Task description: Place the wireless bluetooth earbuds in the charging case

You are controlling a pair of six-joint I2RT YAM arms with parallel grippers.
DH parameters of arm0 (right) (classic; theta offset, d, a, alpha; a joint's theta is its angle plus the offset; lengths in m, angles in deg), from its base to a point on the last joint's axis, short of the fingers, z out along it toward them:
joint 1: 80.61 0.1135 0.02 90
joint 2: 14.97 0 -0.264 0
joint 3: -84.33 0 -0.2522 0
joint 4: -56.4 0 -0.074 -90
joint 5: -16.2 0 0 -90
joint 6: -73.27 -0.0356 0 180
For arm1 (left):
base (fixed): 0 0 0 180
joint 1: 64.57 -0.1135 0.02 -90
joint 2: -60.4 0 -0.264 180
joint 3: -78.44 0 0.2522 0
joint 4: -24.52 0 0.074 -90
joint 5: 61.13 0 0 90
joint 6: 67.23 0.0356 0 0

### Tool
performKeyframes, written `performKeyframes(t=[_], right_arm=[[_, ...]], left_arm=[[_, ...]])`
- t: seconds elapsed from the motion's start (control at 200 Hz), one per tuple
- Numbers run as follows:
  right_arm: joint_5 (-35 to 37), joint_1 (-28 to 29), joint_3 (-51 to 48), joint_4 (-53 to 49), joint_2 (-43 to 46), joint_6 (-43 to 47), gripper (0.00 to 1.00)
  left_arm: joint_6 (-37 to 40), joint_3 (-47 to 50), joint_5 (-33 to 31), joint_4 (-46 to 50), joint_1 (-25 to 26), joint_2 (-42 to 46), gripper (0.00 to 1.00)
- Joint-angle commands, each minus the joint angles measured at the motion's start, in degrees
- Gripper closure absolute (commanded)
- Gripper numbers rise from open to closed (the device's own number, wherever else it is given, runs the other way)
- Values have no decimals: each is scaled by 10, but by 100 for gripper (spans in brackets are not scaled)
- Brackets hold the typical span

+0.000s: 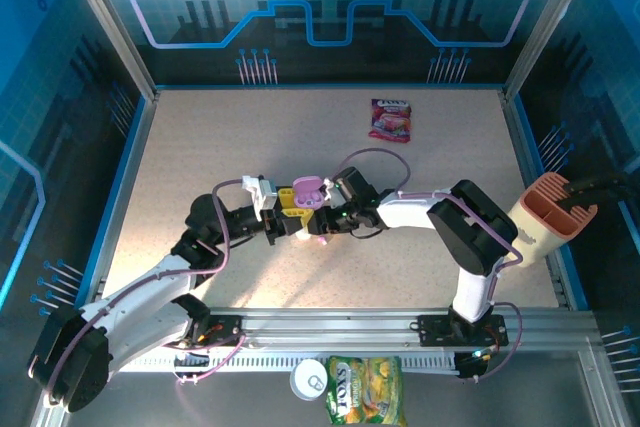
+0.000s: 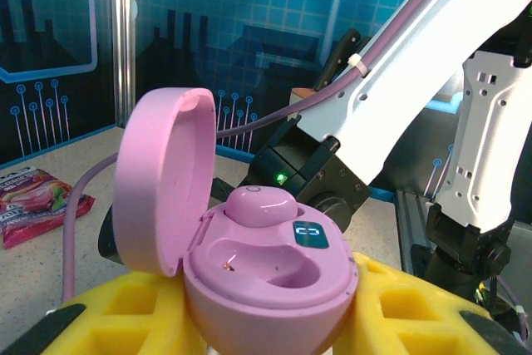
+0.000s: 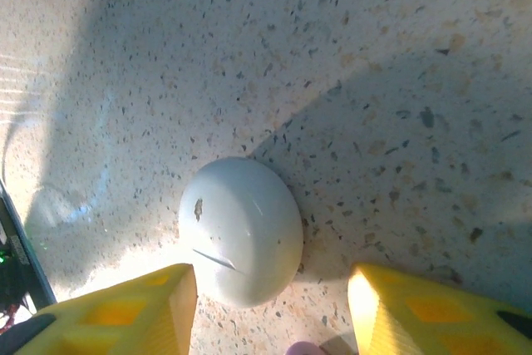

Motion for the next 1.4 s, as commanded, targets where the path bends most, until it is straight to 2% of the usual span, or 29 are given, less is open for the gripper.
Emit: performKeyframes(t=[0.0,0.35,0.605,0.97,1.396], right_arm=[[-20,13,-18,-39,15,13,51],[-16,19,-20,-63,44,26,55],[-10,22,-20,-75,38,32,64],[1,28,-20,-103,24,57,64],[18,37,-14,-139,30,85,74]], left_arm=[[1,3,-2,-13,-3,-3,69],[-5,3,-1,-22,-3,-11,69],[-6,4,0,-23,-3,-14,69],[-7,5,1,-28,-3,-17,69],[-11,5,3,-38,-3,-23,69]])
